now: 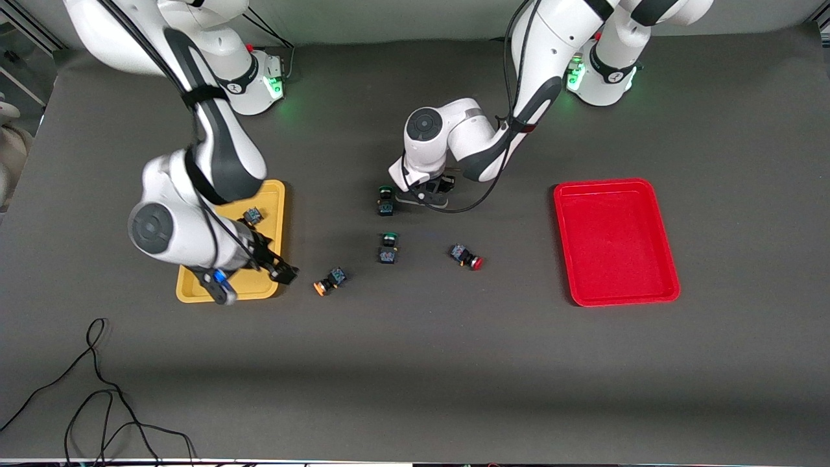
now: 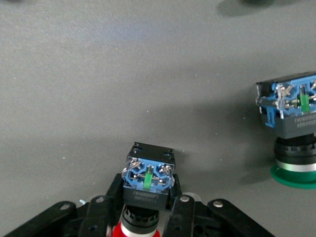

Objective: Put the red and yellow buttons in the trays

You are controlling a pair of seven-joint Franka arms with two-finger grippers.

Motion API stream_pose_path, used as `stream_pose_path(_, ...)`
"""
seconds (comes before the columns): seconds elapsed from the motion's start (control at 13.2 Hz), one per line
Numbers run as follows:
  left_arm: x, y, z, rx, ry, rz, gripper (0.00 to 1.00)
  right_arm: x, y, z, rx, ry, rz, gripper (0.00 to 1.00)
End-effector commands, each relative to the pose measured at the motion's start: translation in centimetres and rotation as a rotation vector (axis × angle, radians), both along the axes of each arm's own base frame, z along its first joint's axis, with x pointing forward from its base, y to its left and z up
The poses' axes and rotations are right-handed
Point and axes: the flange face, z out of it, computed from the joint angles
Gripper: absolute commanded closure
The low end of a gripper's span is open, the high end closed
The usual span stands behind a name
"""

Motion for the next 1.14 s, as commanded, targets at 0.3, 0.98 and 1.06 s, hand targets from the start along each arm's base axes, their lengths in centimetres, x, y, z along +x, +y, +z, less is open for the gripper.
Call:
stream_pose_path(0.3,8.8,8.4,9.3,0.029,0.03,0.152,0.9,0.0,4.6,-12.0,-0.003,-0.02,-0.02,0.0)
stream_pose_path(0.98,20.2,39.9,8.5,0.03,0.128,0.213,0.91,-1.9,4.6,-16.1,-0.017,-0.055,-0.024,0.47)
stream_pose_path(1.06,20.6,41.1,6.8,0.03,0.106,0.208,0.91,-1.8,4.7,-15.8,-0.015,-0.057,-0.024,0.61)
